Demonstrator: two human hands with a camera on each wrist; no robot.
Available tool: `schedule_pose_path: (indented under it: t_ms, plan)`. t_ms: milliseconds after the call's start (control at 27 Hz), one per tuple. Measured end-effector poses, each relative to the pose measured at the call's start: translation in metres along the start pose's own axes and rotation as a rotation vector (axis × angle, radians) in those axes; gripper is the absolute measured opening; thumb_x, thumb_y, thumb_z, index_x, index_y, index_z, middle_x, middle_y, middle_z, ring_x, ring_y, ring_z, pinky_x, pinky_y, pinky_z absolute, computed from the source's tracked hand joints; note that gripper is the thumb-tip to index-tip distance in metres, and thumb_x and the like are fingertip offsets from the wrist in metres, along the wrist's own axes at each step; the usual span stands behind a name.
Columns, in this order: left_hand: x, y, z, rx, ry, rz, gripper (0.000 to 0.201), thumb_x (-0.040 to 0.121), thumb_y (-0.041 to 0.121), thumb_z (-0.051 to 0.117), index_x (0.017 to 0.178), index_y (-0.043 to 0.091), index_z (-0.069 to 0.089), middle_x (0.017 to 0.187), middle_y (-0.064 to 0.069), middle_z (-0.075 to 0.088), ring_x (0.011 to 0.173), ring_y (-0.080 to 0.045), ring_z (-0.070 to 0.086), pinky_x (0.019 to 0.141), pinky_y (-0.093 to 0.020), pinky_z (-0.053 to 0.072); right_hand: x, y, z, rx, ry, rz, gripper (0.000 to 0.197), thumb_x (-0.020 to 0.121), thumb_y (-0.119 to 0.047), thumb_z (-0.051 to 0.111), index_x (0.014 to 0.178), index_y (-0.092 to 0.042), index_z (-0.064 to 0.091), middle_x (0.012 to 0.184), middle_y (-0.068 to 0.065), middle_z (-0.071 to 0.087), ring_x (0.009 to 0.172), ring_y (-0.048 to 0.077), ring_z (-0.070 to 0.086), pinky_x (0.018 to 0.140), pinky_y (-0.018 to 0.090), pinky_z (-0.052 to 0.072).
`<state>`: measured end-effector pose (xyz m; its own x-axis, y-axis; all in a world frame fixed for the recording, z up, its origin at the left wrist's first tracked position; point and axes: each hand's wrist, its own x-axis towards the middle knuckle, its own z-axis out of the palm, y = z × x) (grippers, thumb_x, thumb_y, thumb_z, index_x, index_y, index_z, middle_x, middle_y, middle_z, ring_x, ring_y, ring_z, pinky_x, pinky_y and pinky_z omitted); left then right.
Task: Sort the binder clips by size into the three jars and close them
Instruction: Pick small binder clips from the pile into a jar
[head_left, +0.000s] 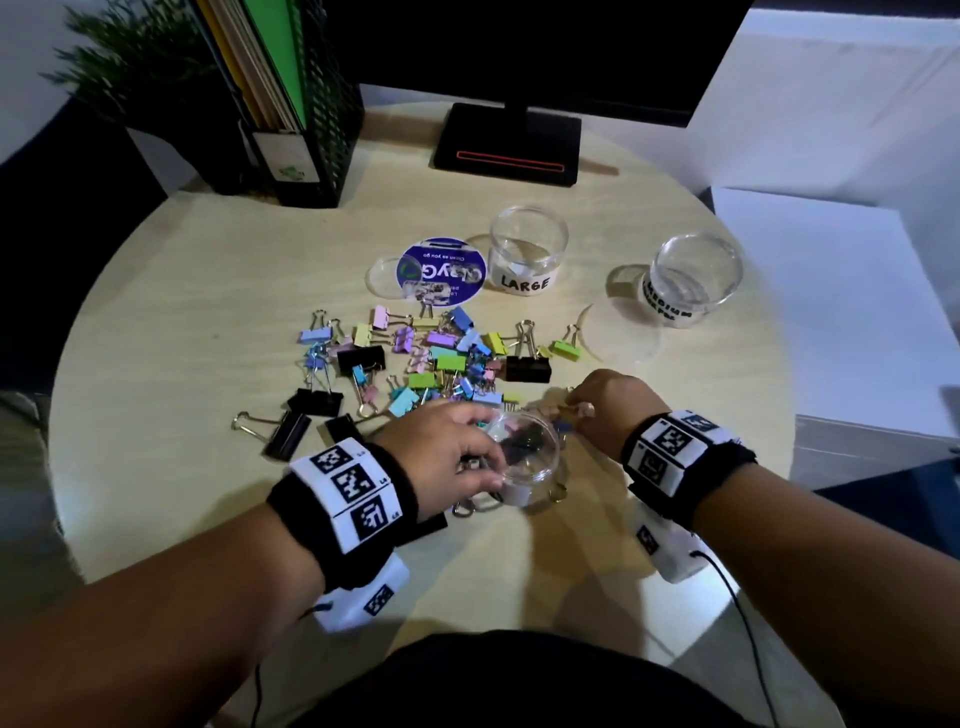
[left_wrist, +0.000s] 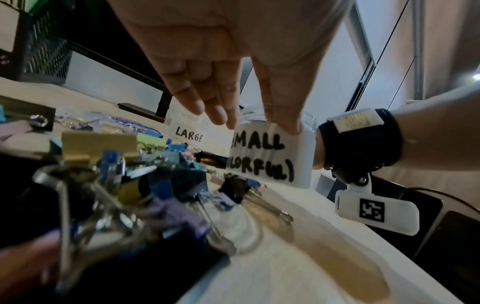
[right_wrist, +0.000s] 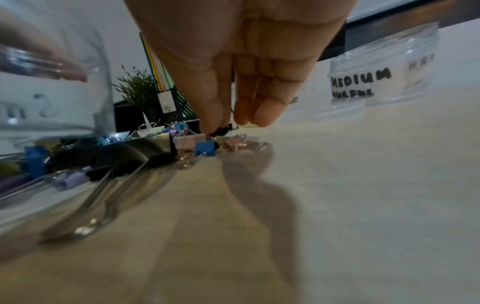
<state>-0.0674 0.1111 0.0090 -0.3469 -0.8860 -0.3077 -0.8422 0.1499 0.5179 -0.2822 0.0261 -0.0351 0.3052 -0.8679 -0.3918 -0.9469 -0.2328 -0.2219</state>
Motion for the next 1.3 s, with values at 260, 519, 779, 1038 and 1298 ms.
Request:
schedule_pose_path:
  t_ms: [260, 519, 779, 1038, 1298]
  plan:
    - [-0.016, 0.003, 0.035, 0.071, -0.015, -0.014, 0.024, 0.076, 0.04, 0.071, 0.097, 0.027, 0.069, 0.135, 0.014, 0.048, 0.12, -0.014, 0.041, 0.1, -0.026, 0.034, -0.01, 0.004, 0.018, 0.024, 0.032, 0.044, 0.029, 0.082, -0.018, 0.059, 0.111, -0.018, 0.065, 0.111, 0.01, 0.056, 0.1, 0.029, 0.056, 0.082, 0.03, 0.046]
    - [-0.027, 0.003, 0.035, 0.048, 0.039, -0.082, 0.05, 0.082, 0.026, 0.066, 0.128, 0.036, 0.048, 0.136, 0.014, 0.043, 0.124, -0.013, 0.04, 0.107, -0.031, 0.032, -0.015, 0.006, 0.019, -0.017, 0.04, 0.062, 0.025, 0.087, -0.012, 0.049, 0.106, -0.018, 0.064, 0.111, 0.01, 0.059, 0.1, 0.029, 0.056, 0.079, 0.031, 0.046]
    - [-0.031, -0.023, 0.022, 0.236, -0.048, -0.28, 0.039, 0.084, 0.041, 0.061, 0.121, 0.035, 0.053, 0.131, 0.006, 0.047, 0.125, -0.018, 0.039, 0.104, -0.032, 0.034, -0.059, -0.027, -0.013, 0.301, 0.228, -0.232, 0.013, 0.079, -0.025, 0.069, 0.091, -0.022, 0.07, 0.083, -0.011, 0.061, 0.077, 0.006, 0.051, 0.066, 0.016, 0.037]
    - [-0.021, -0.022, 0.028, 0.211, -0.026, -0.273, 0.037, 0.079, 0.047, 0.066, 0.113, 0.036, 0.057, 0.115, 0.009, 0.052, 0.11, -0.014, 0.048, 0.091, -0.025, 0.04, -0.073, -0.04, 0.001, 0.212, 0.103, -0.499, 0.021, 0.073, -0.026, 0.074, 0.094, -0.023, 0.072, 0.096, -0.004, 0.069, 0.091, 0.018, 0.055, 0.08, 0.031, 0.047]
    - [-0.001, -0.007, 0.028, 0.317, -0.066, -0.089, 0.038, 0.09, 0.036, 0.054, 0.128, 0.031, 0.049, 0.129, 0.01, 0.047, 0.119, -0.016, 0.041, 0.103, -0.035, 0.034, -0.022, 0.006, -0.008, 0.071, 0.078, 0.059, 0.023, 0.086, -0.021, 0.058, 0.106, -0.021, 0.068, 0.11, 0.0, 0.066, 0.099, 0.02, 0.06, 0.081, 0.026, 0.044]
